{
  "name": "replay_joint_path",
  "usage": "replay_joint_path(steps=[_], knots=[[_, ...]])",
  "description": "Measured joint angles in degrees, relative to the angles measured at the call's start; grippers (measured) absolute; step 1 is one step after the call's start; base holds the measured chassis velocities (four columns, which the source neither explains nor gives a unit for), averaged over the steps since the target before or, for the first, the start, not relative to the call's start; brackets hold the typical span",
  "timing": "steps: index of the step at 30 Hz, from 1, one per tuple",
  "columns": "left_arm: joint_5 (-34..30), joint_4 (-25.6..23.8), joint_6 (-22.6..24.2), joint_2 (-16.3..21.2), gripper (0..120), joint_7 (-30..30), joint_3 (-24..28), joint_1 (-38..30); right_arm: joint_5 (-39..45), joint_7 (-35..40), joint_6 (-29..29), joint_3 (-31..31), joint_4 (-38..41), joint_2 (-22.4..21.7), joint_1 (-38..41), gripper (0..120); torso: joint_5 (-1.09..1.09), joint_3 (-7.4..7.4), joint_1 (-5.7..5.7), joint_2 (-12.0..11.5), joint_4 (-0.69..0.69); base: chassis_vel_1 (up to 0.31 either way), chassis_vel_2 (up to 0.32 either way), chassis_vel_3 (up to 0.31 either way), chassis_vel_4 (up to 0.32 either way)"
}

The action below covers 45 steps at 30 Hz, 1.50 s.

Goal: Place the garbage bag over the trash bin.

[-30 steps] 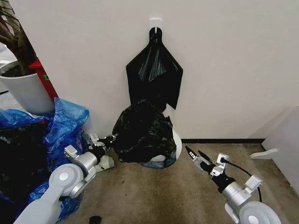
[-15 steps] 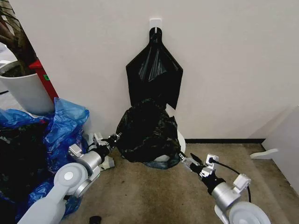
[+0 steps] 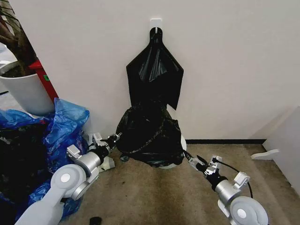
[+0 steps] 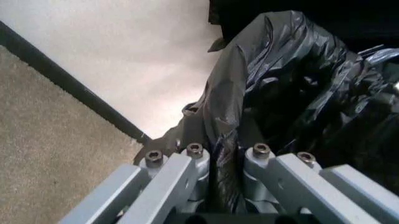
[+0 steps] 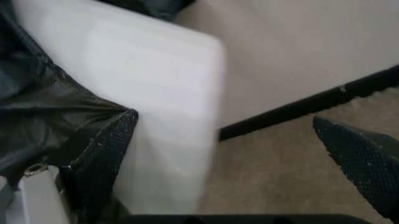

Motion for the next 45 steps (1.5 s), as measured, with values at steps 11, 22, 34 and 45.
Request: replay_joint_path(steps=[11, 22, 34, 45], knots=[[2.3, 2.4, 0.1, 0.4, 4, 1.7, 0.2, -1.1, -3.4, -3.8, 2.0, 1.0, 7.6, 0.0, -6.6, 100, 0.0, 0.0, 0.0, 0.0, -0.01, 0.0, 0.0, 0.0, 0.0], [19.7, 7.8, -2.1, 1.2, 4, 25.2, 1.2, 2.5, 5.5, 5.1, -0.5, 6.5, 17.7, -3.0, -1.2, 100, 0.01, 0.0, 0.0, 0.0, 0.0, 0.0, 0.0, 0.0, 0.0], [47.4, 17.9, -11.8, 0.8, 4, 60.5, 2.7, 1.8, 43.8, 38.8, -18.2, 11.9, 20.9, -9.3, 13.0, 100, 0.0, 0.0, 0.0, 0.0, 0.0, 0.0, 0.0, 0.0, 0.0], [51.6, 14.9, -12.4, 1.9, 4, 69.4, -0.5, 2.9, 36.0, 19.9, -32.1, 14.3, 11.4, -19.7, 9.4, 100, 0.01, 0.0, 0.0, 0.0, -0.01, 0.0, 0.0, 0.0, 0.0]])
